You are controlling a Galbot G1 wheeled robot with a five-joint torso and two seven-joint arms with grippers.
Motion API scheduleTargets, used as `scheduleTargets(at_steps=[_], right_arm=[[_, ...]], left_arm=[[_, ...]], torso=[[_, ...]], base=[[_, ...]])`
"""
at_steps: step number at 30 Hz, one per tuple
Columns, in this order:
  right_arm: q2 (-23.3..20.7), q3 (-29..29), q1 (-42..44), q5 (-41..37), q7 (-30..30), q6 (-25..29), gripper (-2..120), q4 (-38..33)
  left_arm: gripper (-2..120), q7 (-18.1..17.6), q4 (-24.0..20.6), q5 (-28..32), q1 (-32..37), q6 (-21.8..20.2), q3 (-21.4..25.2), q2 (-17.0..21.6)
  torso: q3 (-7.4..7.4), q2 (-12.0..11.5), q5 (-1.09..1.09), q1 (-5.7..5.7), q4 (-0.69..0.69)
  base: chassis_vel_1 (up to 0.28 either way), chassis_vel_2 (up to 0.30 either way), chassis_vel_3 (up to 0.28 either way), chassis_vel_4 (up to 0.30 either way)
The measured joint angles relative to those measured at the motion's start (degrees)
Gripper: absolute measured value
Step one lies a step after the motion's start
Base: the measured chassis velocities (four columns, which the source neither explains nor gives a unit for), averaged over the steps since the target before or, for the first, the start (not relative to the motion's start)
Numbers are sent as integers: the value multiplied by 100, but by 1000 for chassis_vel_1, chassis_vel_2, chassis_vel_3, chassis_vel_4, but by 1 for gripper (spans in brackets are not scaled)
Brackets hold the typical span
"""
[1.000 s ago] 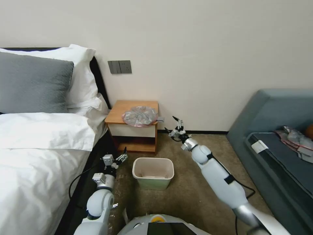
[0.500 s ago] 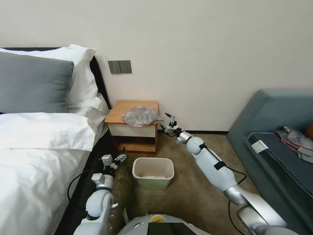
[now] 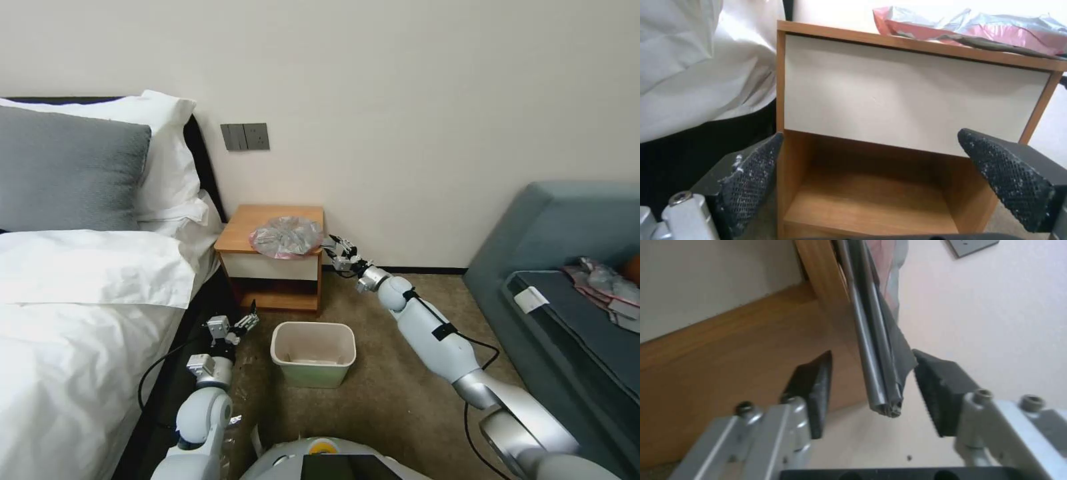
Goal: Pick up the garbage bag from the table and place it over the trash can.
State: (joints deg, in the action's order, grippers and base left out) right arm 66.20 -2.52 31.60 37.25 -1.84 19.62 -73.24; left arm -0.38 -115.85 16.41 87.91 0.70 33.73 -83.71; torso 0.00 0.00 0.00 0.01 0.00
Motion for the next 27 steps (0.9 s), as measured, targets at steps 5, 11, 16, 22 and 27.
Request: scheduleTargets(at_steps=[5,11,16,22,27], right_arm=[[-9,-19,1,-9,-13,-12,25,0],[0,-20,1,-40,-17,-32,7,0],[-10,-15,24,-80,-18,-52,0,-26],[-42,27,102,-175,-18,-98,0,-160],[-125,146,337,-473,-26,-269,0,-597]], left_arm=[[100,-3,-15,1,-3,0,10,-2],[100,-5,-12,1,-9,2,1,-15],[100,-8,1,2,-18,2,-1,-16],[100,-22,30,10,-22,10,18,-23],[100,-57,62,52,-23,31,100,-30]], torso=[[-1,0,0,0,-1],[0,0,0,0,0],[0,0,0,0,0],[0,0,0,0,0],[0,0,0,0,0]], base=[[0,0,0,0],[0,0,0,0],[0,0,0,0],[0,0,0,0],[0,0,0,0]])
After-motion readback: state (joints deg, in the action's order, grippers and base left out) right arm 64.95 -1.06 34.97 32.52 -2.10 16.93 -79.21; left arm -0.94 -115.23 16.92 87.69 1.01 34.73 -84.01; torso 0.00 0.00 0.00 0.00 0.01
